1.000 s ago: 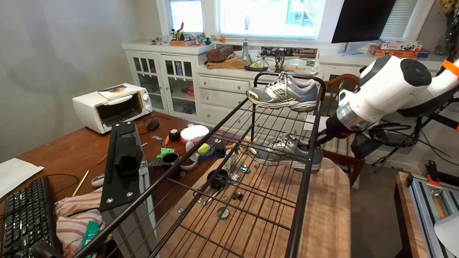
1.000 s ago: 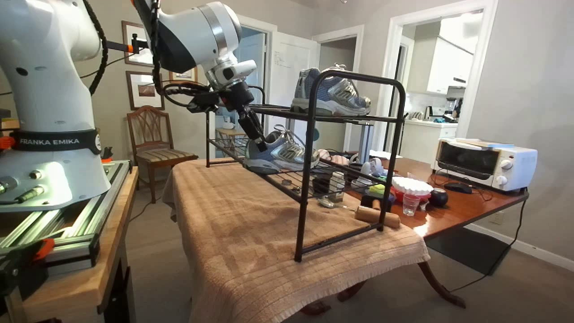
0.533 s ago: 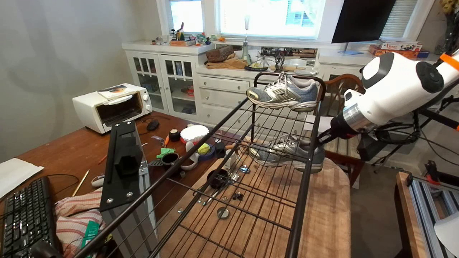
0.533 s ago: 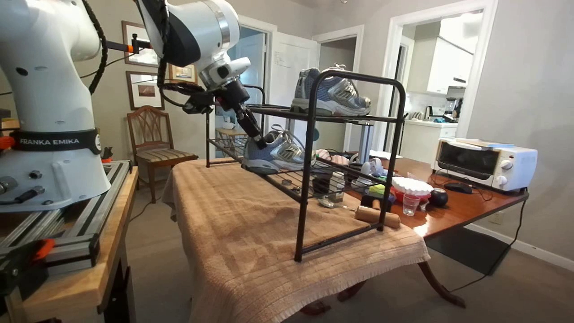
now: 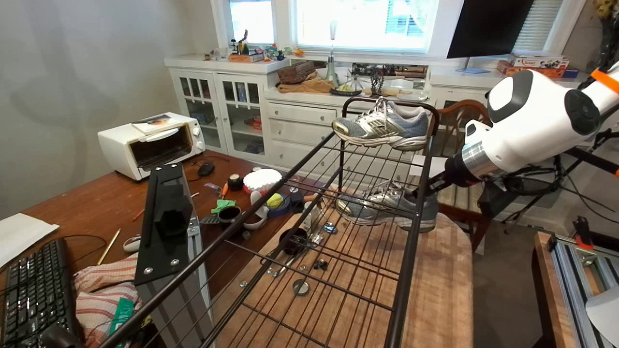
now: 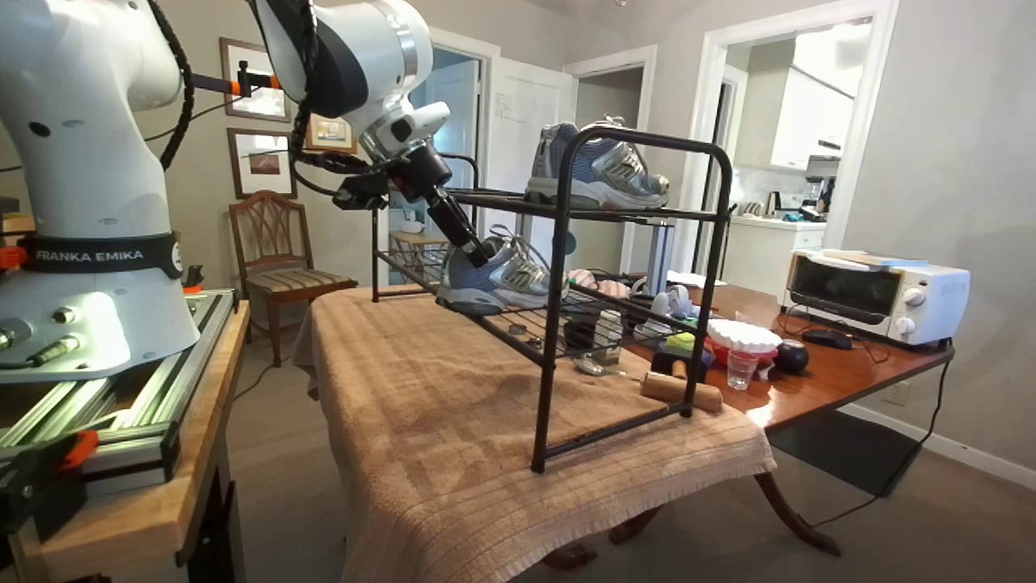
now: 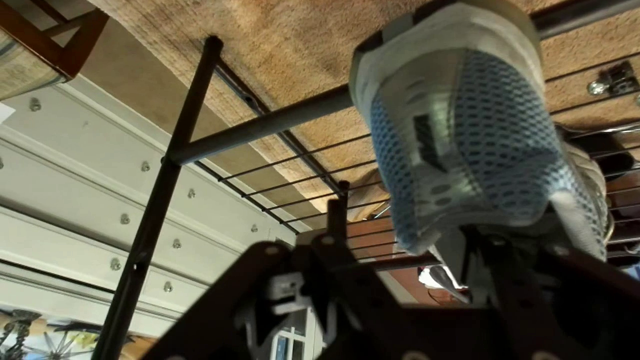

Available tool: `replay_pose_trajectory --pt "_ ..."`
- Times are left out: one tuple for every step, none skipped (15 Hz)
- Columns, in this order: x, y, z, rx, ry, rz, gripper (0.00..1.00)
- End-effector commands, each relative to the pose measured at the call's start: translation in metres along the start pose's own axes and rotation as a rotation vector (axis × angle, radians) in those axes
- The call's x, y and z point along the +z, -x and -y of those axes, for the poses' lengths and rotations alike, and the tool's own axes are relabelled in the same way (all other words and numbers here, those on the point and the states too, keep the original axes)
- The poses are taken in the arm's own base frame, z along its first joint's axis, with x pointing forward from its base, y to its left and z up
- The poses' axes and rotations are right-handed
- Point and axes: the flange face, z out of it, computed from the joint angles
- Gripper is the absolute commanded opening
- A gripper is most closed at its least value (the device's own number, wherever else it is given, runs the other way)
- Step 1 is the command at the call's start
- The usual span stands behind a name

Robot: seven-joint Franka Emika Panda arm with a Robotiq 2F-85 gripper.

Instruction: Put the shoe on the left on the middle rack

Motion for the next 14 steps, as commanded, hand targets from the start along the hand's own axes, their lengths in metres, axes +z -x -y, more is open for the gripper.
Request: replay_pose_trajectory --pt "0.0017 -0.0006 -0.0003 0.013 0.018 -0.041 0.76" --pt "0.0021 -0.0003 -0.0002 0.012 0.022 -0.044 0.75" --pt "0.0025 -0.0002 0.0001 0.011 0.026 -0.048 0.71" --pt "0.0024 -0.0003 0.0005 0.009 0.029 -0.052 0.56" --pt "0.0025 -0.0007 0.001 0.005 0.032 -0.057 0.53" --pt "0.0024 -0.0011 0.0019 0.001 0.034 -0.062 0.48" --pt "0.0029 -0.0013 0.0025 -0.003 0.037 -0.065 0.42" --pt "0.0034 -0.0017 0.0035 -0.007 0.041 -0.069 0.44" --pt "0.004 -0.0023 0.0044 -0.013 0.046 -0.076 0.45" --pt "0.0046 -0.0027 0.0053 -0.02 0.052 -0.081 0.49" --pt "0.0048 -0.0034 0.0068 -0.027 0.058 -0.089 0.5" --pt "0.0045 -0.0038 0.0079 -0.031 0.06 -0.095 0.51" --pt "0.005 -0.004 0.0087 -0.036 0.066 -0.1 0.58" --pt "0.0055 -0.0036 0.0095 -0.042 0.071 -0.104 0.56"
